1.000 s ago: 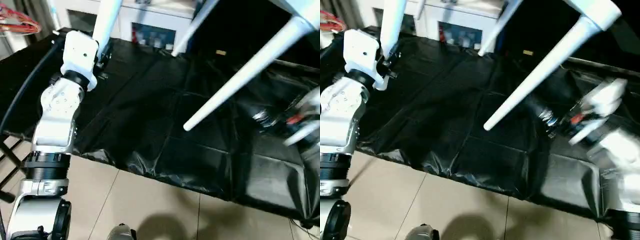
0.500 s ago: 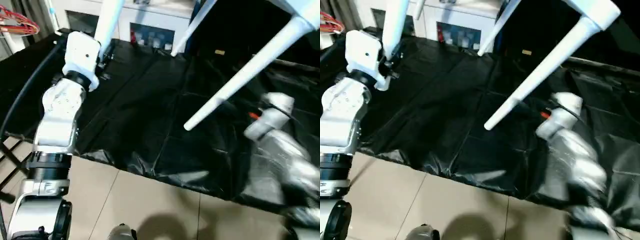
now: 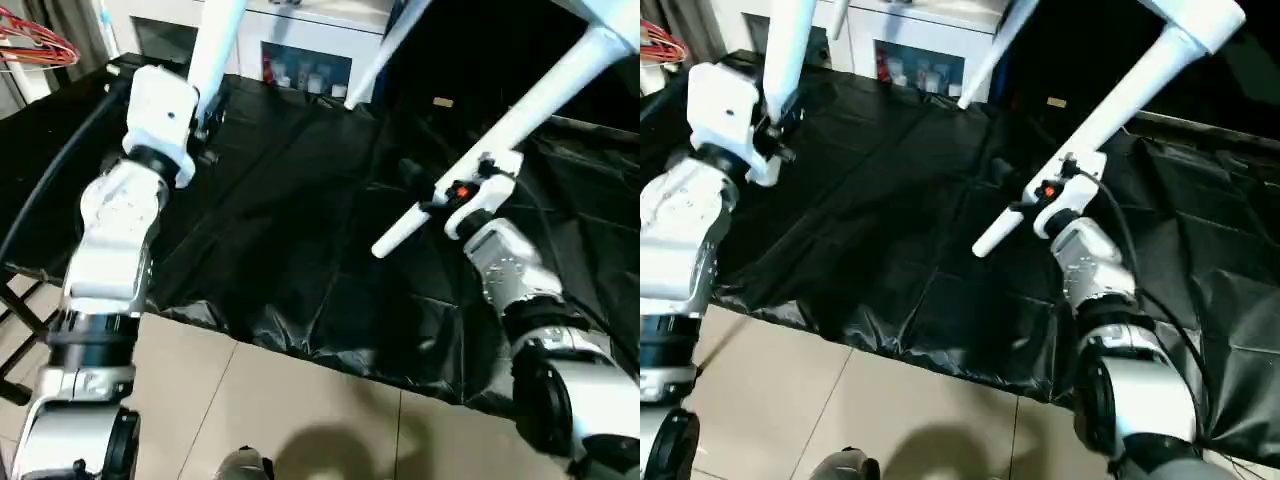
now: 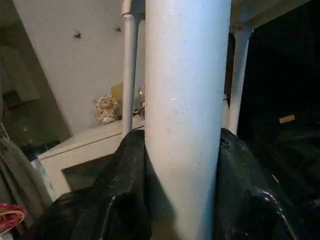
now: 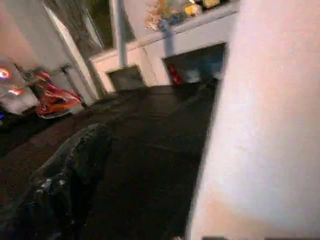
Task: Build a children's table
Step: Flip table
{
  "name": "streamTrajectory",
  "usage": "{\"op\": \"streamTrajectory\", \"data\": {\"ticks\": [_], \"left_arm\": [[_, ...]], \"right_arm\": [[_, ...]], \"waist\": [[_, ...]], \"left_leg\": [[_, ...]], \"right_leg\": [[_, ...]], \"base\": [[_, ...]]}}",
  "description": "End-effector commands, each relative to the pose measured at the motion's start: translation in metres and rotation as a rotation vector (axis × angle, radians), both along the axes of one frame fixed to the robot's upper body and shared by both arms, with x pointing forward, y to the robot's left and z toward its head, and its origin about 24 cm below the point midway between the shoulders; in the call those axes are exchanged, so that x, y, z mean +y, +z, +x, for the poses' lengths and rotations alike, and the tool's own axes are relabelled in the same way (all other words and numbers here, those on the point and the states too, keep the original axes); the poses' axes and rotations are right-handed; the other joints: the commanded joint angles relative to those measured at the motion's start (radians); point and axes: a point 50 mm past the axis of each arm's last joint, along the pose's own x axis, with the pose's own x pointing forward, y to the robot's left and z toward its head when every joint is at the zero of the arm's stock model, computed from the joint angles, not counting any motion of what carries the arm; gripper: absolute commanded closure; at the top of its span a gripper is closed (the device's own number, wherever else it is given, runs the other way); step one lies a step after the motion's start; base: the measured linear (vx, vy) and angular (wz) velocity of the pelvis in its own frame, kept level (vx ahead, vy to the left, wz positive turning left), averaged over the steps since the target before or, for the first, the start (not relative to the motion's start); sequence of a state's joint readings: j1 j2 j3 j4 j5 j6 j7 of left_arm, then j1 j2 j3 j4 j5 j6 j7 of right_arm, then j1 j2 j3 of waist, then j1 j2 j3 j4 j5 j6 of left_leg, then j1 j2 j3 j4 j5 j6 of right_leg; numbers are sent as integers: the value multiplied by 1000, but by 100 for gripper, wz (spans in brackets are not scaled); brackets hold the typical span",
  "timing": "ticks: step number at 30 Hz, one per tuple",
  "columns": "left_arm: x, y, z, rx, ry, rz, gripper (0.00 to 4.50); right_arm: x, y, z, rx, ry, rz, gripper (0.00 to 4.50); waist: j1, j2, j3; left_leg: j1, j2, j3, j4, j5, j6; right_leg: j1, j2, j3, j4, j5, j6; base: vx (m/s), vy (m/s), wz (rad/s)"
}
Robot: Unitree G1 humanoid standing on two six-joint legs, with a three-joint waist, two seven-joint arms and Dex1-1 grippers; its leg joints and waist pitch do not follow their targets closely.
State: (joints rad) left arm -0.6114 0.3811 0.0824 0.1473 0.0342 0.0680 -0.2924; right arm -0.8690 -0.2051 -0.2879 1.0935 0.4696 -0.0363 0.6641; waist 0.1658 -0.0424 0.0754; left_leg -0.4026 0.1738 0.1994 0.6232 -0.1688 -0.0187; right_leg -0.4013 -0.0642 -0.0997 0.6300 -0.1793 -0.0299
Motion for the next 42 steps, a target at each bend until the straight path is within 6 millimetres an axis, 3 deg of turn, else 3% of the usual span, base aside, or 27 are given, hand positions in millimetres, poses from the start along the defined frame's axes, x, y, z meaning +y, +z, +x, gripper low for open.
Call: {"op": "streamTrajectory", "data": {"ticks": [1,2,6,10,11,12,14,20,29,37,38,40,42], "left_arm": [[-7,-8,-2,40,-37,35,291],[-7,-11,-2,49,-34,32,291],[-7,-20,-3,72,-31,27,291],[-9,-29,-4,96,-34,23,291],[-11,-34,-4,111,-37,19,291],[-11,-35,-4,114,-37,17,291],[-13,-40,-4,126,-41,13,291],[-17,-48,-2,145,-54,7,291],[-22,-63,-1,185,-77,19,291],[-19,-83,-2,252,-74,21,291],[-17,-86,-3,266,-70,19,291],[-12,-95,-5,292,-55,19,291],[-9,-100,-7,309,-43,17,291]], "right_arm": [[3,12,0,-89,62,31,49],[3,11,-1,-99,81,26,75],[-3,7,-7,-125,107,35,87],[-14,1,-15,-145,125,41,125],[-21,-2,-21,-163,154,38,135],[-23,-3,-23,-167,161,37,160],[-28,-4,-30,-182,190,35,164],[-30,-7,-46,-214,262,5,213],[-27,-6,-76,-237,321,-72,283],[-14,-9,-97,-214,321,-151,294],[-12,-10,-98,-209,319,-171,295],[-10,-13,-98,-196,311,-210,296],[-9,-14,-97,-184,292,-251,297]], "waist": [[-4,8,-73],[-5,8,-73],[-4,9,-74],[-1,11,-75],[3,16,-76],[6,13,-76],[9,15,-79],[23,15,-83],[26,10,-82],[20,12,-74],[22,19,-75],[16,14,-72],[13,17,-66]], "left_leg": [[37,79,-47,-91,-303,-36],[36,79,-46,-91,-296,-32],[39,80,-44,-90,-279,-26],[41,81,-44,-90,-281,-26],[43,82,-43,-90,-292,-29],[45,83,-43,-90,-298,-29],[44,83,-45,-90,-293,-28],[46,84,-48,-90,-308,-39],[44,84,-51,-95,-310,-39],[46,84,-58,-102,-388,-58],[48,83,-60,-101,-396,-62],[48,82,-62,-103,-426,-69],[57,83,-64,-106,-471,-77]], "right_leg": [[35,-120,67,-77,-270,-177],[34,-120,68,-78,-268,-177],[31,-117,68,-77,-248,-181],[31,-114,67,-75,-238,-187],[32,-116,68,-79,-248,-182],[30,-116,68,-81,-249,-175],[34,-116,68,-79,-243,-172],[32,-117,67,-90,-281,-146],[32,-117,68,-95,-287,-124],[27,-123,67,-111,-403,-90],[26,-126,67,-112,-411,-88],[26,-126,65,-118,-447,-79],[22,-126,63,-126,-495,-70]], "base": [[0,0,0],[0,0,0],[0,0,0],[0,0,0],[0,0,0],[0,0,0],[0,0,0],[0,0,0],[0,0,0],[0,0,0],[0,0,0],[0,0,0],[0,0,0]]}}
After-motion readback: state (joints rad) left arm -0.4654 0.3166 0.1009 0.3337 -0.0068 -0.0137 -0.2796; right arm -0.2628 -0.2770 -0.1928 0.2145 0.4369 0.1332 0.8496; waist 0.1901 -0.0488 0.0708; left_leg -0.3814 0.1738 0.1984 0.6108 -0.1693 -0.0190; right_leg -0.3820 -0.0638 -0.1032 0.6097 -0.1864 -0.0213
